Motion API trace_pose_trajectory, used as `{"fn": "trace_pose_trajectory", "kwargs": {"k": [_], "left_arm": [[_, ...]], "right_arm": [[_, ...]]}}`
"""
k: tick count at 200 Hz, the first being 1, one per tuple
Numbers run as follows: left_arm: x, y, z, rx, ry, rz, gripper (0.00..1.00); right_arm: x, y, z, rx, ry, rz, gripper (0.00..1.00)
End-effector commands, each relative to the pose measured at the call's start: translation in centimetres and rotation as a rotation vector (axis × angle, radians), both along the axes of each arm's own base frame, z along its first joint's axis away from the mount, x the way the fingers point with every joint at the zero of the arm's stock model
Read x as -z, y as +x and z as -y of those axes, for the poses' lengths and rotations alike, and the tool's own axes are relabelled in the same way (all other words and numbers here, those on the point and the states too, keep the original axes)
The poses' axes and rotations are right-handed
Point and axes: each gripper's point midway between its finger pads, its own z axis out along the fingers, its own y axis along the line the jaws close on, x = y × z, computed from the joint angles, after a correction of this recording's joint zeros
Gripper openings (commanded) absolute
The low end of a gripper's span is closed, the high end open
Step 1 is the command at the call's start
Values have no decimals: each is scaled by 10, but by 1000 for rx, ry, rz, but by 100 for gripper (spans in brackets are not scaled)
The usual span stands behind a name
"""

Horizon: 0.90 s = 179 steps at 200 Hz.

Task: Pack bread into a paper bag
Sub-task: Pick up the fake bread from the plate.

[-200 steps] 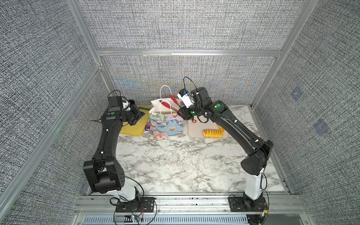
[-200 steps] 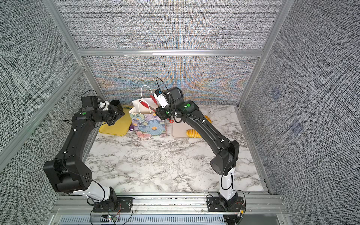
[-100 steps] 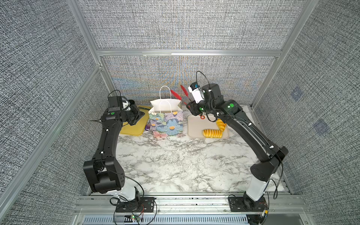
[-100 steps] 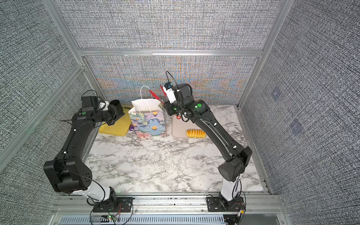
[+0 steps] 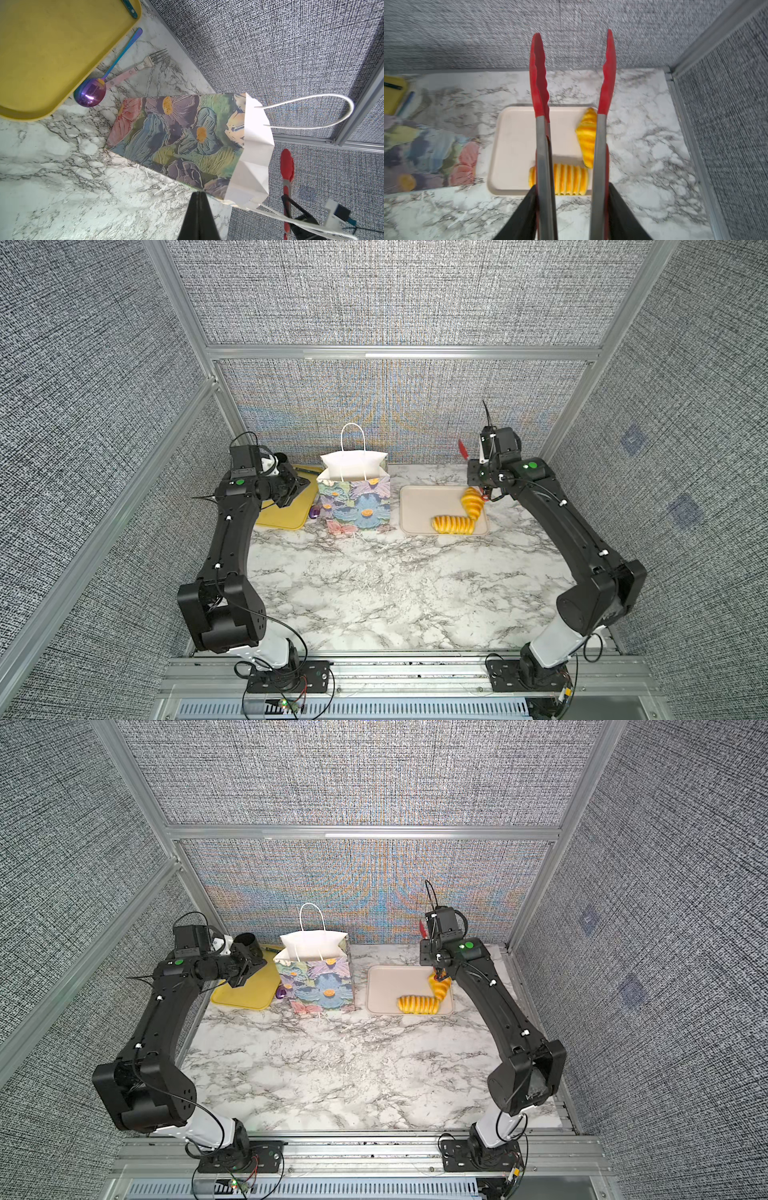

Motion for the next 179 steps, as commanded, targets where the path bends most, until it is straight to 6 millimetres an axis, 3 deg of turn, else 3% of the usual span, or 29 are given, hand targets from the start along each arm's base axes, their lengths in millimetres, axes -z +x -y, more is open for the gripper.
{"fn": "trace_pose_trajectory", "kwargs": {"k": [1, 49, 81, 179], "left_arm": [[-3, -1, 0, 5, 8, 15, 2], [-2, -1, -1, 3, 9, 11, 2], [-2, 0, -1, 4, 8, 9, 2], [-1, 0, -1, 3, 11, 7, 2]], "right_arm": [[25, -5, 4, 32, 8, -92, 49], [77, -9, 9, 57, 11, -286, 49], [96, -12, 15, 70, 35, -346, 51], [123, -15, 20, 64, 81, -405, 56]]}}
